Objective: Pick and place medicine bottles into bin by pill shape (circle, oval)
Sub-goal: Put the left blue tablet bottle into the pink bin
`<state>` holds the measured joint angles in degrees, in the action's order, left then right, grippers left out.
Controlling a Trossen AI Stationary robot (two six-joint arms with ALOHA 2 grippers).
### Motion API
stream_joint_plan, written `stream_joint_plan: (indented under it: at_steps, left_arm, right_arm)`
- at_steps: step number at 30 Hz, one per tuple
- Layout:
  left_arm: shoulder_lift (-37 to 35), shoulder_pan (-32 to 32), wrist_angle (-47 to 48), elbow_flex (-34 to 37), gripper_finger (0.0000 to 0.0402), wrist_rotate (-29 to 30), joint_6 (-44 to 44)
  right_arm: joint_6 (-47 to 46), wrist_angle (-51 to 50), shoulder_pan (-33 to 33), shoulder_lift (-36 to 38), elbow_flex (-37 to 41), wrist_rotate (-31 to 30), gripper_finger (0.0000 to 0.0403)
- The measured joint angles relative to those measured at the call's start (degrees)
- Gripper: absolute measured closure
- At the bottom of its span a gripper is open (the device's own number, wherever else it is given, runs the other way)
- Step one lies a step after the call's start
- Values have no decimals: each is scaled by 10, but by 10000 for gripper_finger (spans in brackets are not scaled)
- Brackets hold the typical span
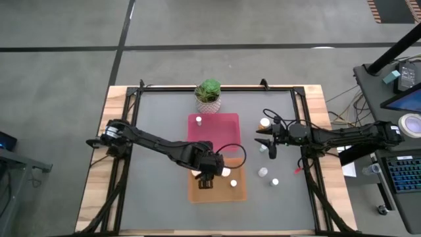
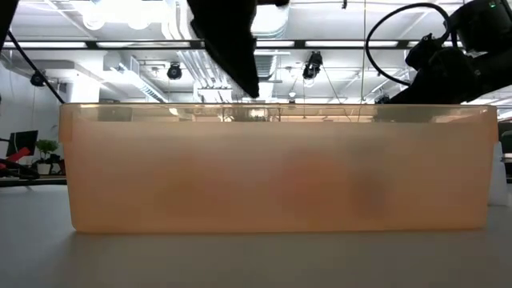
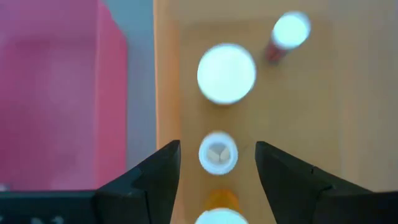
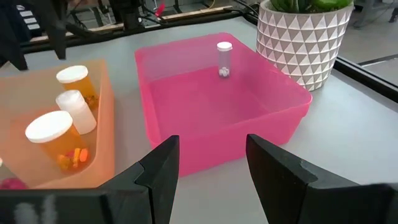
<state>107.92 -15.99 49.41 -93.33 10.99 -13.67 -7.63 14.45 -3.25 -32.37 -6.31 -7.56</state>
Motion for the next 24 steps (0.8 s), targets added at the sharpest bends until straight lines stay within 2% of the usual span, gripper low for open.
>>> stream_joint_plan:
  at_steps: [11,18,24]
  left_arm:
    - [-71,-10,-76,46,210,9,126]
    - [-139,-4,-173,137,210,24,196]
    - [-209,16,-266,231,210,75,275]
  right_arm:
    - [-2,19,11,0,0,0,234]
    - [-3,62,11,0,0,-15,241]
    - [-8,68,10,0,-4,-55,249]
